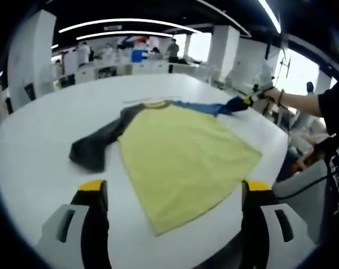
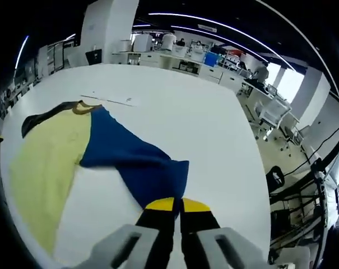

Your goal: Fold the garment on the visible template until the final outline fits inside the template.

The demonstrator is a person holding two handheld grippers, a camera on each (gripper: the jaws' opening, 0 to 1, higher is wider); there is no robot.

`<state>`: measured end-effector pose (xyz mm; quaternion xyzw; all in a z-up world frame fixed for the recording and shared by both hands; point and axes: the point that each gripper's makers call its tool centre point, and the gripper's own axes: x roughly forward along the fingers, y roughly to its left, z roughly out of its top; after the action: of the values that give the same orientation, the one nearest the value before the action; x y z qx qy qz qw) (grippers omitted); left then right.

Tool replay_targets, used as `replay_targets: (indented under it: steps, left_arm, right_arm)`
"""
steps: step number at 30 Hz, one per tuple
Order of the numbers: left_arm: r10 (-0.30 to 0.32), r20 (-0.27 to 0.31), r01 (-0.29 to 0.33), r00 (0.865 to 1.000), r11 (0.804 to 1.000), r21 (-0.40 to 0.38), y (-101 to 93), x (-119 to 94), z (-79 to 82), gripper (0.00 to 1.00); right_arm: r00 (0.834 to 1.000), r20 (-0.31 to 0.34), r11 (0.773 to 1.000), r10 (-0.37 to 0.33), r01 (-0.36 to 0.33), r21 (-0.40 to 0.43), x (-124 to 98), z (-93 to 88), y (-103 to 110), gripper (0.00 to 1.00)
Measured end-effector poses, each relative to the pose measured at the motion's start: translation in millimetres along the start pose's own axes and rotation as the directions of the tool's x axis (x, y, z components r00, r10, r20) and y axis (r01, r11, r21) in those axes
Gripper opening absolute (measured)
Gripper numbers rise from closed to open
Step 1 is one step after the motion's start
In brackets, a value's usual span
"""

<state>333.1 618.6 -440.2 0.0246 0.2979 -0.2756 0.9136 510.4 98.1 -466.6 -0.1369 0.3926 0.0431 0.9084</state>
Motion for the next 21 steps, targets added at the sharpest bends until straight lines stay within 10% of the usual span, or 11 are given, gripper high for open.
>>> replay_targets:
  steps: [21]
  left_arm:
    - [0.003, 0.028, -0.004, 1.000, 0.999, 0.032, -5.9, -5, 11.0, 0.99]
  right_arm:
    - [0.994, -0.104, 0.990, -0.038, 0.052, 0.129, 11, -29.7, -45, 0.00]
